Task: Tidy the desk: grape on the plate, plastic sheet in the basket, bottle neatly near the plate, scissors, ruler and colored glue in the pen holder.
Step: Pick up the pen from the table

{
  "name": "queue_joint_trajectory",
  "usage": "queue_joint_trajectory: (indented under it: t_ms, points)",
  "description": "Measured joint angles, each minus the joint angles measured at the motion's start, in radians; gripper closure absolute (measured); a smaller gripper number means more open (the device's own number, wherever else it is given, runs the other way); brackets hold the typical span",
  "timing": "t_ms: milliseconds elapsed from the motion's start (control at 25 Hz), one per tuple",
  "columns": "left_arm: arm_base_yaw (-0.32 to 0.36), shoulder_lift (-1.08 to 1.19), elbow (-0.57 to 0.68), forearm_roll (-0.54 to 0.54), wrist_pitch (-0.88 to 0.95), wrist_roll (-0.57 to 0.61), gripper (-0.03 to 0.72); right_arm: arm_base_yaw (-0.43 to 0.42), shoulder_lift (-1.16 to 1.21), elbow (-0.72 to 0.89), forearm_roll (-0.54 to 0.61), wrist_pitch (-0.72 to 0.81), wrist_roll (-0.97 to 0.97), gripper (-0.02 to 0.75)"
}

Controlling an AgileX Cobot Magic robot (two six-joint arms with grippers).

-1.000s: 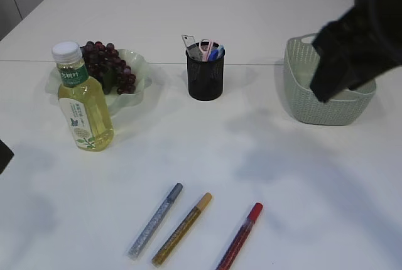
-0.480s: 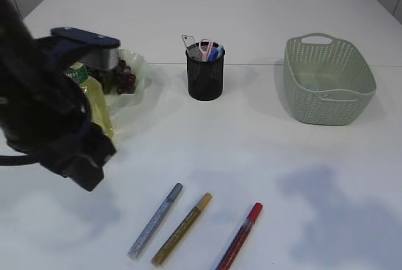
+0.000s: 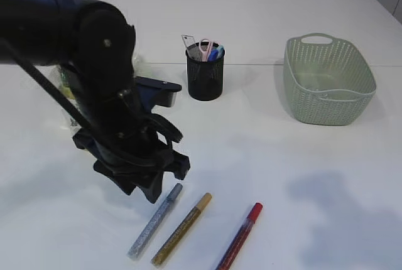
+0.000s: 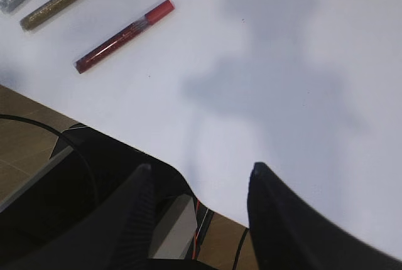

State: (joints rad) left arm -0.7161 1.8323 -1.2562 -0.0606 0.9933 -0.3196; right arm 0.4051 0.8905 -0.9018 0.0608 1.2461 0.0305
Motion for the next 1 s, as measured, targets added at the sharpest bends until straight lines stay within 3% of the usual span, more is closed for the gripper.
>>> queue_joint_trajectory:
  t_ms: [400, 760, 1000]
  points:
    - [-0.006, 0.12, -0.022, -0.023, -0.108, -0.028, 0.388, 0.0, -0.002, 0.0, -0.066, 0.0, 0.002, 0.353]
    - [-0.006, 0.262, -0.194, 0.026, 0.041, -0.032, 0.388, 0.0, -0.002, 0.0, -0.07, 0.0, 0.002, 0.353]
    - [-0.006, 0.312, -0.238, 0.029, 0.067, -0.033, 0.388, 0.0, -0.002, 0.0, -0.071, 0.0, 0.002, 0.353]
